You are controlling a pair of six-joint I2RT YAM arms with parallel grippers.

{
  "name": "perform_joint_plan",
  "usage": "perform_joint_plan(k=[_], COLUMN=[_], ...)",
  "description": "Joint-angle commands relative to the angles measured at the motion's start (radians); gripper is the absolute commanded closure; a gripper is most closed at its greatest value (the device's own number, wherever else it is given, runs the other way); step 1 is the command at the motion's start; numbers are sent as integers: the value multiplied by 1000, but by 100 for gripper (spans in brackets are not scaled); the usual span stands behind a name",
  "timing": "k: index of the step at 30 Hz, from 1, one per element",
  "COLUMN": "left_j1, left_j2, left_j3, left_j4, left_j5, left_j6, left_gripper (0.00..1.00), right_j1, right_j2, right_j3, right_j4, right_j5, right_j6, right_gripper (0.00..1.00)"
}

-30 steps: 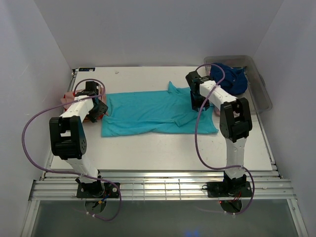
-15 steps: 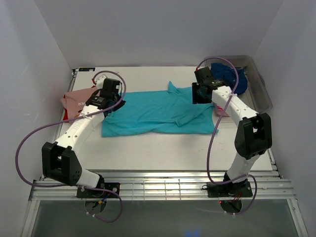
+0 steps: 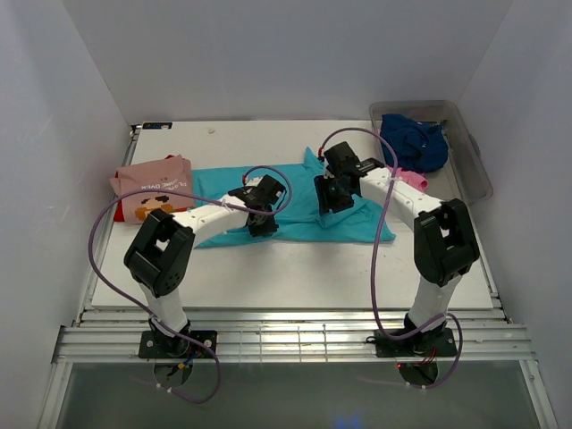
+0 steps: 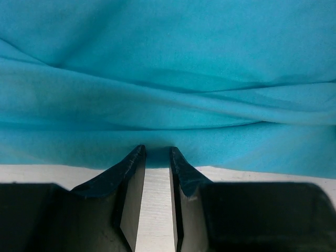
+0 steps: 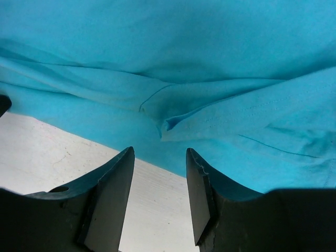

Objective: Fold and stack the t-shirts
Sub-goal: Fold the flattened tshirt in 1/3 of the way

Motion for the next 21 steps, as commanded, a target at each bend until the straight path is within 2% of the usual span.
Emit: perform_joint_plan(k=[1, 12, 15, 21], left_j1=[-11, -29, -32, -34], left_j2=[-3, 5, 3, -11], left_j3=[-1, -51, -61, -106], left_j4=[19, 22, 22, 21], left_j5=[-5, -8, -11, -18], left_j6=[-15, -35, -38, -47], left_gripper=[64, 66, 66, 66], right_j1=[9, 17, 17, 15], right_j2=[41, 104, 119, 150], right_j3=[36, 15, 33, 75], right_j4=[3, 19, 18, 1], right_j5=[-5, 42, 53, 58], right_j6=[-6, -6, -3, -9], right_gripper=[50, 50, 54, 69])
